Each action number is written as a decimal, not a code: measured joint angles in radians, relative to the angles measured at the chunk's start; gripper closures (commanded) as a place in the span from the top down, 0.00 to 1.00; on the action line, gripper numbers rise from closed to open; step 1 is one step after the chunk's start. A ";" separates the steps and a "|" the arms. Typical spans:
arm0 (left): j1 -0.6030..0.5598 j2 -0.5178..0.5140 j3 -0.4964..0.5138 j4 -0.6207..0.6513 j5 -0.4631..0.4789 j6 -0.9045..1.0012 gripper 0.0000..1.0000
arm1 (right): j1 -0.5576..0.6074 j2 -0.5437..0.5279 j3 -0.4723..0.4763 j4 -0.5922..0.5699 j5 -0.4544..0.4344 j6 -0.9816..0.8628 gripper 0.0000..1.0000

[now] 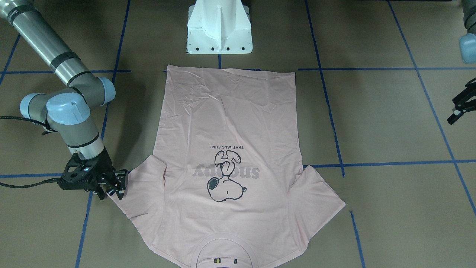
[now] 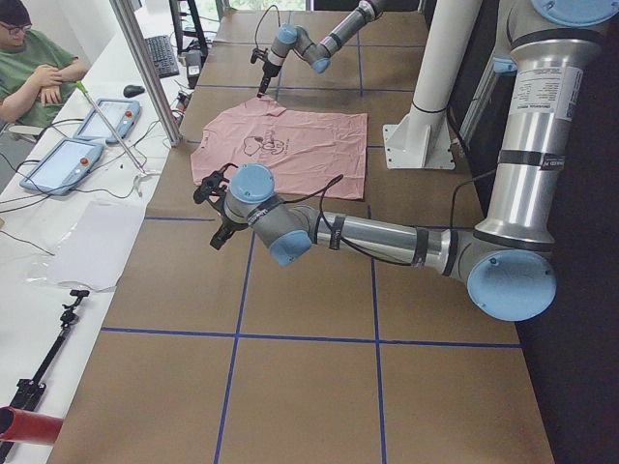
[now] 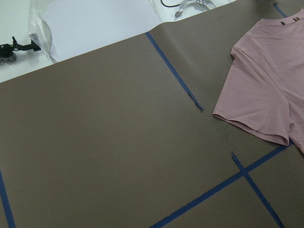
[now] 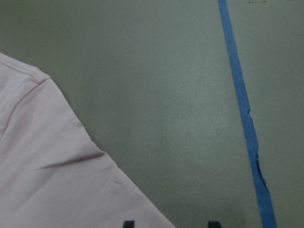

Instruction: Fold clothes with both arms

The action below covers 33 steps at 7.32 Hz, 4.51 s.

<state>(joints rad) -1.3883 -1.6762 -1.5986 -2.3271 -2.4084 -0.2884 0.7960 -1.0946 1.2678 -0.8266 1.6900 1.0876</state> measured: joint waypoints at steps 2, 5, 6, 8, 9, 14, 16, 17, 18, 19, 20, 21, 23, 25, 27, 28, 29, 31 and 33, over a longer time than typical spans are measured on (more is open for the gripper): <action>0.000 0.001 0.001 -0.001 0.000 0.000 1.00 | -0.001 -0.008 0.001 0.000 -0.001 0.000 0.52; 0.001 0.001 0.002 -0.001 0.000 0.000 1.00 | -0.003 -0.010 0.001 -0.003 -0.002 0.002 0.00; 0.002 0.001 0.002 0.000 0.000 0.000 1.00 | -0.004 -0.010 0.001 -0.003 -0.002 0.004 0.00; 0.002 0.001 0.002 -0.001 0.000 0.000 1.00 | -0.006 -0.006 0.002 -0.007 -0.004 0.012 0.00; 0.002 0.001 0.002 0.000 0.000 0.000 1.00 | -0.007 -0.002 0.010 -0.018 -0.005 0.015 0.00; 0.002 0.001 0.004 0.000 0.000 -0.001 1.00 | -0.086 0.211 0.133 -0.431 -0.093 0.157 0.00; 0.002 0.001 0.005 0.000 0.000 -0.001 1.00 | -0.137 0.327 0.034 -0.459 -0.168 0.214 0.00; 0.002 0.001 0.005 0.000 -0.001 -0.002 1.00 | -0.152 0.354 0.002 -0.458 -0.194 0.219 0.05; 0.002 0.001 0.004 0.000 -0.001 -0.002 1.00 | -0.158 0.365 -0.012 -0.458 -0.205 0.221 0.15; 0.002 0.001 0.004 0.000 -0.001 -0.002 1.00 | -0.160 0.371 -0.018 -0.458 -0.210 0.222 0.74; 0.002 0.001 0.003 0.000 -0.001 -0.002 1.00 | -0.160 0.375 -0.022 -0.458 -0.212 0.220 1.00; 0.002 0.001 0.004 0.000 -0.001 -0.002 1.00 | -0.156 0.384 -0.026 -0.460 -0.209 0.199 1.00; 0.012 -0.003 0.011 0.000 0.007 -0.019 1.00 | -0.120 0.411 -0.026 -0.474 -0.125 0.121 1.00; 0.089 -0.031 0.014 0.001 0.094 -0.139 0.96 | -0.036 0.414 0.002 -0.527 0.029 -0.023 1.00; 0.215 -0.114 0.044 0.008 0.199 -0.376 0.81 | 0.106 0.330 0.082 -0.545 0.259 -0.245 1.00; 0.275 -0.170 0.087 0.010 0.261 -0.496 0.78 | 0.173 0.257 0.141 -0.546 0.343 -0.344 1.00; 0.332 -0.233 0.153 0.008 0.333 -0.581 0.75 | 0.222 0.189 0.193 -0.545 0.397 -0.417 1.00; 0.396 -0.351 0.299 0.000 0.424 -0.658 0.70 | 0.252 0.135 0.236 -0.543 0.419 -0.467 1.00; 0.447 -0.426 0.388 -0.002 0.498 -0.702 0.70 | 0.255 0.120 0.242 -0.540 0.419 -0.473 1.00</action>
<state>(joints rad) -0.9409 -2.1021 -1.2111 -2.3289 -1.9101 -0.9905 1.0512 -0.9743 1.5101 -1.3669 2.1089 0.6146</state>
